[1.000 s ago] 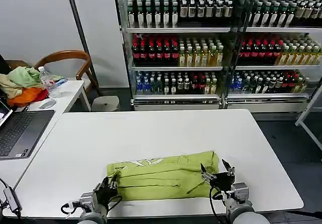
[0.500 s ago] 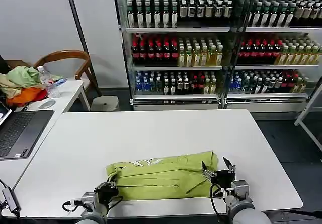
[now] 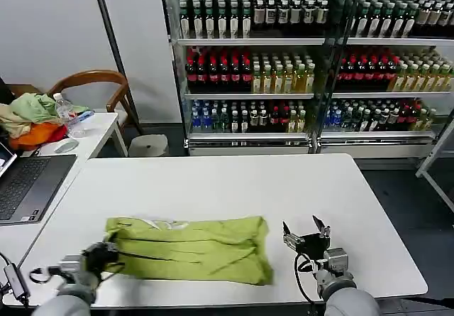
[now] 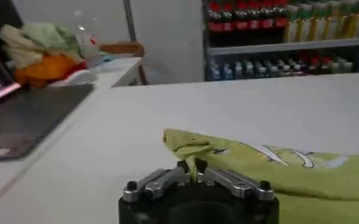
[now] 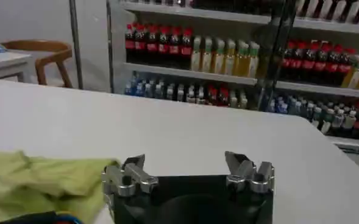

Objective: Fold and organize the clothes.

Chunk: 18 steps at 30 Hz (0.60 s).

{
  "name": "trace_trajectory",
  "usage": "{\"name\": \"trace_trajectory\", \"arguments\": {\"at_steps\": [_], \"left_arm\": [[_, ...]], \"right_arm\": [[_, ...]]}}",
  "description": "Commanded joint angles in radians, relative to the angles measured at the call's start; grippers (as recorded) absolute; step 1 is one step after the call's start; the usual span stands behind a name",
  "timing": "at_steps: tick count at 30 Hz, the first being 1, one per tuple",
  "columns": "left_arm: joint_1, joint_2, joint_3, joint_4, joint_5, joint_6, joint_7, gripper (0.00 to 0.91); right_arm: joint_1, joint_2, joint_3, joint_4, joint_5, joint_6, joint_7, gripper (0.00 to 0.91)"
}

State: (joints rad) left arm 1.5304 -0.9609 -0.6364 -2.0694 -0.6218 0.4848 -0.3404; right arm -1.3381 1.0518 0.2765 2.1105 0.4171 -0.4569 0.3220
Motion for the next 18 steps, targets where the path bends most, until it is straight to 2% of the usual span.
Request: {"name": "trace_trajectory", "arguments": {"at_steps": [1,5,10,13,18], "left_arm": [[0.028,0.017,-0.207,-0.049,-0.009,0.072,0.119,0.030],[0.002,-0.005,-0.121,-0.112,-0.037,0.072,0.125,0.030],[-0.014,-0.054,0.125,-0.214,0.059,0.008,0.143,0.030],[-0.027,-0.064,0.261,-0.220,0.175,-0.014,0.177,0.030],[-0.067,-0.091,0.379,-0.187,0.208,-0.052,0.188,0.040]], "right_arm": [[0.027,-0.001,-0.011,-0.004,0.000,0.001,0.001,0.907],[0.017,-0.002,-0.006,0.000,-0.001,0.001,0.000,0.907],[-0.001,-0.003,0.013,0.009,-0.001,0.002,0.000,0.907],[-0.003,-0.005,0.026,0.014,-0.001,0.000,0.000,0.907],[-0.017,-0.009,0.049,0.028,-0.003,-0.009,0.004,0.907]]}}
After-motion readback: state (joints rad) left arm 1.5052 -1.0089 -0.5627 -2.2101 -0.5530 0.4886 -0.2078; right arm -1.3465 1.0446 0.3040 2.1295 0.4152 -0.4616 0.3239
